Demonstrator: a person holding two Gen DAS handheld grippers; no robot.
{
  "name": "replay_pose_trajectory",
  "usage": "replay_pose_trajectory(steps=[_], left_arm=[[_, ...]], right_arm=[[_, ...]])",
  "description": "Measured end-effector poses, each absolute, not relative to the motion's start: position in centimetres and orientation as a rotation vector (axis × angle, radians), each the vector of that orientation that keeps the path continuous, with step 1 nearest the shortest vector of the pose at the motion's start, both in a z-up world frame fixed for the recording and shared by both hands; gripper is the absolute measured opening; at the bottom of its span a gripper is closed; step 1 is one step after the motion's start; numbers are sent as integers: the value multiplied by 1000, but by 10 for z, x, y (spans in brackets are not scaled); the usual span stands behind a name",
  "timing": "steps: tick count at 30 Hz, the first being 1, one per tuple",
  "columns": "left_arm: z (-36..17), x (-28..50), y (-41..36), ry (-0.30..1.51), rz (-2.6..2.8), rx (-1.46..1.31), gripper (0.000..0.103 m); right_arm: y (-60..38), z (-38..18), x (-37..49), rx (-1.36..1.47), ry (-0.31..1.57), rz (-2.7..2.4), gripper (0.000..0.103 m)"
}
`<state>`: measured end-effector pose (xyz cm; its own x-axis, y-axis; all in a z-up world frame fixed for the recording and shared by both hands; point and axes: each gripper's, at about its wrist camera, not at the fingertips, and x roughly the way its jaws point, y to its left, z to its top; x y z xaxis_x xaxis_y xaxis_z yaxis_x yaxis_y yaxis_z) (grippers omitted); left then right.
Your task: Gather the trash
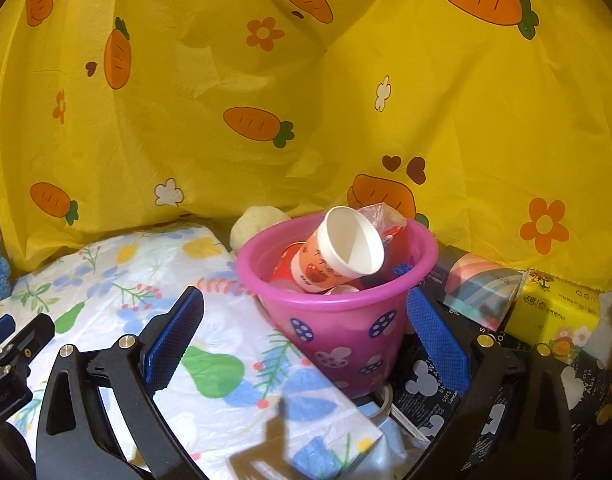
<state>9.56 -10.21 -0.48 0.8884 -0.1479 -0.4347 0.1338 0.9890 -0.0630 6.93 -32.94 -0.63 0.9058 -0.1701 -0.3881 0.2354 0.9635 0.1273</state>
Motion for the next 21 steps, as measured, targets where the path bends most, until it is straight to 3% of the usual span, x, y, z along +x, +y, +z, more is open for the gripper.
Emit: replay_pose_trajectory(steps=[21], left_arm=[[-6,6,-35,415,-57,-50,97]], right_arm=[[-252,2,-17,69,348,-120,98]])
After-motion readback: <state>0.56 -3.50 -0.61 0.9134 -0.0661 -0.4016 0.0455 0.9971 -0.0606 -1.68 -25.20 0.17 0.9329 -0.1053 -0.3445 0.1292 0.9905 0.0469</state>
